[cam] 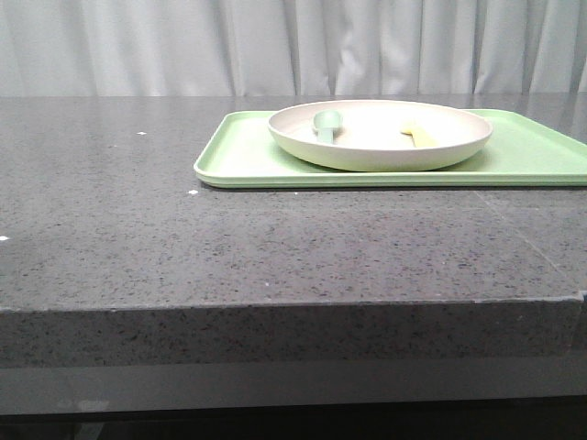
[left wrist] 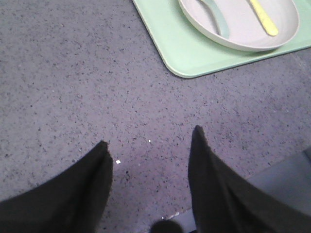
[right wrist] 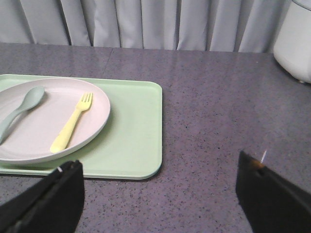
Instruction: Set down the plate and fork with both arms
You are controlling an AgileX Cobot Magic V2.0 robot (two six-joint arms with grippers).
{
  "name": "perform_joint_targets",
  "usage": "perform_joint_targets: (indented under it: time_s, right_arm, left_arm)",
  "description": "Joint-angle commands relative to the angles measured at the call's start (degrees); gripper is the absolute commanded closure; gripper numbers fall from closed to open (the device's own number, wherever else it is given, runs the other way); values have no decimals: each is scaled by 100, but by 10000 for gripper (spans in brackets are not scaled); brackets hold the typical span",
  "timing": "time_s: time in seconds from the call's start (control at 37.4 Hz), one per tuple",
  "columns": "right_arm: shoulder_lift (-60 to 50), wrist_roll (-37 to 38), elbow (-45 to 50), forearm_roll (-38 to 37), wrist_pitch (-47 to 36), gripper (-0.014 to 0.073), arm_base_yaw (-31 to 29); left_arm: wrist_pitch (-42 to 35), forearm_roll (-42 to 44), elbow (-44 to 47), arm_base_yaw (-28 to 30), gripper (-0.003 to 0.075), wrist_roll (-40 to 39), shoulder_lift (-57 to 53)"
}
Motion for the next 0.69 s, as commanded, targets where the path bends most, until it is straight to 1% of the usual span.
perform_joint_targets:
  time_s: [0.0,0.13,0.37,0.67]
  right_arm:
    - [81,-58,-207,-72,-521,-58,8]
    - [81,-58,-207,-72,-579,-58,8]
    - [102,-58,-299,-47,-537,-58,8]
    - [998,-58,-1405,236,828,-58,8]
  left_arm:
    - [-292,-340,111,21,360,34,-436]
    - [-302,-429,260,21,361,34,-797]
    - [-292,-429,260,21,362,34,-921]
    - [-345,-429,260,21,362,34,-921]
